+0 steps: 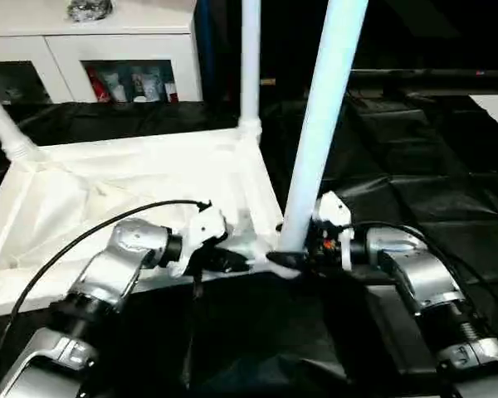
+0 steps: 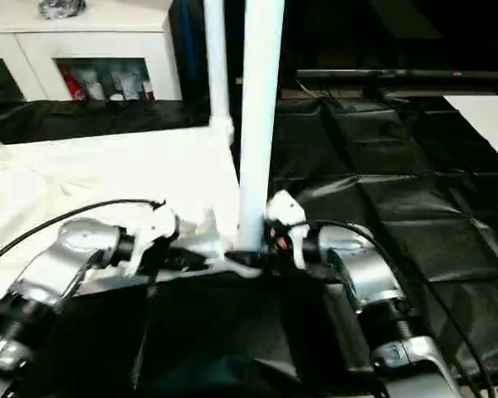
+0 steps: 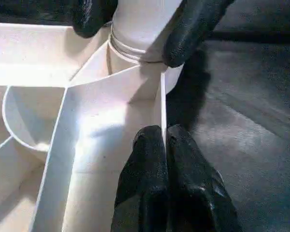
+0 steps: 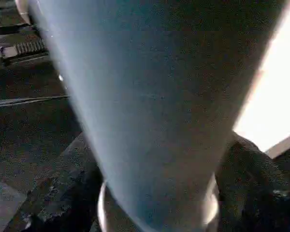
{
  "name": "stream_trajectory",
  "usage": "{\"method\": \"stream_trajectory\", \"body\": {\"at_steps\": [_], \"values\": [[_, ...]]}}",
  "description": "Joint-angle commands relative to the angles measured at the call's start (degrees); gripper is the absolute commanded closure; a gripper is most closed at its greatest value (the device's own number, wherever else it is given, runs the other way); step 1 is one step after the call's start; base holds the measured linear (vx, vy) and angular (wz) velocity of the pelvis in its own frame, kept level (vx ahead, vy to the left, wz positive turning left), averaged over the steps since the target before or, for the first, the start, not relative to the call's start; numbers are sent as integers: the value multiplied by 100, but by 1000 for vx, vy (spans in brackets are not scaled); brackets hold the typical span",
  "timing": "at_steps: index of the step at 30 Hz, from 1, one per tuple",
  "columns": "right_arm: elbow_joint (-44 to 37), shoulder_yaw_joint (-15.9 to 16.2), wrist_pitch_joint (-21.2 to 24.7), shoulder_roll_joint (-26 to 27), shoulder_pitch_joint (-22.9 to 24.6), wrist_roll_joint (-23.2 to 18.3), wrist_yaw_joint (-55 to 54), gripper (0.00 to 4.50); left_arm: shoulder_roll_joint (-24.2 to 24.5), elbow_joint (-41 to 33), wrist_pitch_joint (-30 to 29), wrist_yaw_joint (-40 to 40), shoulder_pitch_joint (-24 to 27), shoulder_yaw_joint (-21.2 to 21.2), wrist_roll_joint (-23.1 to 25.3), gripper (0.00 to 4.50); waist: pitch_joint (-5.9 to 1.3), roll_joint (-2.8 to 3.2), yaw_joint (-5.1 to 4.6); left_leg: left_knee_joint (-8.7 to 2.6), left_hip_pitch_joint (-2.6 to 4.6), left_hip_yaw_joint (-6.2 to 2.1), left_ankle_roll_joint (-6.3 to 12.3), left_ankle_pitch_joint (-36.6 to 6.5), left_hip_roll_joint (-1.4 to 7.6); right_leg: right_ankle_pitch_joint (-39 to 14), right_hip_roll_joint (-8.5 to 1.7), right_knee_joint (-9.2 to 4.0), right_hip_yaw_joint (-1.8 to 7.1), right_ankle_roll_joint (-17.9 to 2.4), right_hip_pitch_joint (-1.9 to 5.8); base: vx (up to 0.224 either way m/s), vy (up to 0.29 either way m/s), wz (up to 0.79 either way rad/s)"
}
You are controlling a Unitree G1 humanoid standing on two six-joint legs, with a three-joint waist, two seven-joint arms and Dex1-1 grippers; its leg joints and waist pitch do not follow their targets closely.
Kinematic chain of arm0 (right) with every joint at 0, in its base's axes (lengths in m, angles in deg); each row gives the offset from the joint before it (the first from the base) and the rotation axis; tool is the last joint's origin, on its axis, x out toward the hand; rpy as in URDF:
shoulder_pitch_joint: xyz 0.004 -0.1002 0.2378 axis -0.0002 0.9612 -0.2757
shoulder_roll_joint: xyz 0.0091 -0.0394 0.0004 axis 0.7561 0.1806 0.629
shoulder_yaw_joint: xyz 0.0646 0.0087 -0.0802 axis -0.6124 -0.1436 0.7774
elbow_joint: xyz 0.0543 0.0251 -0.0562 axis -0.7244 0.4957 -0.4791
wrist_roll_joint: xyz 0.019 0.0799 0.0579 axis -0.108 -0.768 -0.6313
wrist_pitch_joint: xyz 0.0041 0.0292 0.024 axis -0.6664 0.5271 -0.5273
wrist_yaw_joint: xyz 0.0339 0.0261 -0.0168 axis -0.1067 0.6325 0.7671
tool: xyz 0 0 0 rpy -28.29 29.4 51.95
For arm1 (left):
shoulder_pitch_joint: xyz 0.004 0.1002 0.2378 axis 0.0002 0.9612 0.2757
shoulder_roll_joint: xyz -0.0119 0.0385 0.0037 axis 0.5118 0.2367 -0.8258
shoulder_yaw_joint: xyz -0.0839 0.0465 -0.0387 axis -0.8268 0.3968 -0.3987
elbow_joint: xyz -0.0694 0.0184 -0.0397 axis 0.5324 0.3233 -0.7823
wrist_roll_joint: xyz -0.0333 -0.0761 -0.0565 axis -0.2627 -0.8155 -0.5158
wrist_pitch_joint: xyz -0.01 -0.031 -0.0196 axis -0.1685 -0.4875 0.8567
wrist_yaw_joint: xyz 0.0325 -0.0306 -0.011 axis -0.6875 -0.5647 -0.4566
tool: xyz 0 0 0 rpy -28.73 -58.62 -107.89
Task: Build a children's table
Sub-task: Rotate leg to tighten
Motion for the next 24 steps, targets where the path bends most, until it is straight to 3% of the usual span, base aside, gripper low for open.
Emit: {"method": "stream_trajectory", "body": {"at_steps": [1, 5, 12, 16, 18, 20, 21, 22, 24], "values": [[-192, 62, 59, -74, 11, -47, 99, 144, 43, -268, 42, 186, -26, 77, -155, 450, -396, -20, -19, -460, 161, -222, 105, -1353, 458, -1678, -540, -453, 309, -1260, 201, 0, 0, 0], [-239, 109, 99, -83, 48, -93, 192, 187, 89, -310, 7, 220, 17, 70, -162, 450, -403, -18, 2, -458, 161, -223, 110, -1291, 459, -1601, -544, -441, 310, -1255, 203, 0, 0, 0], [-248, 110, 193, 83, 137, -156, 43, 196, -67, -259, -41, -37, -17, 21, -134, 450, -402, -26, -3, -453, 157, -220, 97, -1286, 454, -1659, -552, -452, 316, -1237, 203, 0, 0, 0], [-36, -83, 171, 461, 116, -74, -785, 196, -418, 10, -177, -717, -251, -138, -70, 450, -392, -36, -35, -464, 161, -233, 7, -1369, 433, -1880, -548, -484, 311, -1175, 194, 0, 0, 0], [371, -265, 92, 860, 5, 70, -1706, 196, -741, 238, -271, -1229, -477, -209, 6, 450, -390, -28, -60, -453, 188, -234, -76, -1432, 418, -2064, -566, -524, 317, -1126, 161, 0, 0, 0], [676, -416, 109, 1164, -92, 119, -2360, 196, -965, 402, -343, -1562, -632, -227, 72, 450, -401, -44, -96, -463, 155, -261, -108, -1388, 408, -2060, -574, -506, 302, -1100, 207, 0, 0, 0], [763, -455, 135, 1242, -129, 128, -2533, 196, -1025, 459, -362, -1664, -681, -226, 106, 450, -392, -41, -118, -468, 151, -257, -98, -1398, 407, -2056, -568, -513, 304, -1094, 198, 0, 0, 0], [786, -466, 142, 1264, -139, 130, -2581, 196, -1041, 475, -367, -1692, -694, -225, 115, 450, -392, 7, -128, -467, 164, -266, -108, -1441, 412, -2046, -567, -514, 306, -1097, 187, 0, 0, 0], [1144, -612, 136, 1635, -302, 227, -3403, 196, -1368, 818, -426, -2349, -941, -287, 257, 450, -399, -12, -189, -462, 169, -256, -112, -1485, 402, -1938, -554, -520, 301, -1130, 188, 0, 0, 0]]}}
